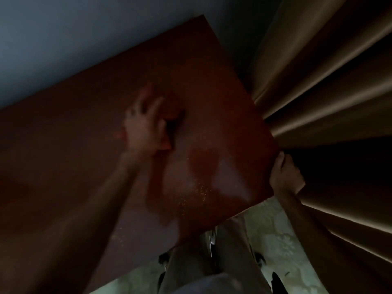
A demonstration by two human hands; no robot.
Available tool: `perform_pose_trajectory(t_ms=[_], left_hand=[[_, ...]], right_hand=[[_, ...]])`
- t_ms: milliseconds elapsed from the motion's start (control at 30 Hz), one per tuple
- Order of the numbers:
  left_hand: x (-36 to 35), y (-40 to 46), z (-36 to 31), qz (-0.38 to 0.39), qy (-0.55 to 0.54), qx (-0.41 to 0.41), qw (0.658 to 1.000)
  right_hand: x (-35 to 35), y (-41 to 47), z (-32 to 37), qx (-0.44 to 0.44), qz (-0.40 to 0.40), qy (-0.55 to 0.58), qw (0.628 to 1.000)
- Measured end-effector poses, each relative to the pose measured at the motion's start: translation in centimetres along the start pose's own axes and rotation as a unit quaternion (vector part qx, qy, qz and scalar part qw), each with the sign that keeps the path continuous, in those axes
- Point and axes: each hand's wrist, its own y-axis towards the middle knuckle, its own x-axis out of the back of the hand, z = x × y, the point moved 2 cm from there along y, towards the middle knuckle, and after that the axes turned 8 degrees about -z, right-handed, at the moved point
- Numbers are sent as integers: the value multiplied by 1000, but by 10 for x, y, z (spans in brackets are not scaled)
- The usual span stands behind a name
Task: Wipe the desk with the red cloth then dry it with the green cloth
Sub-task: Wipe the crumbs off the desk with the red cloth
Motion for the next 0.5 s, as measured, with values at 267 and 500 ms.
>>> perform_pose_trajectory(t_ms=[267, 500], left_hand=[[12, 51, 124, 62, 92, 148, 983], [-33, -8, -10, 79, 129, 32, 988]], right_hand=[[-9, 0, -4, 29, -91, 4, 995], [-7, -1, -7, 33, -91, 32, 995]])
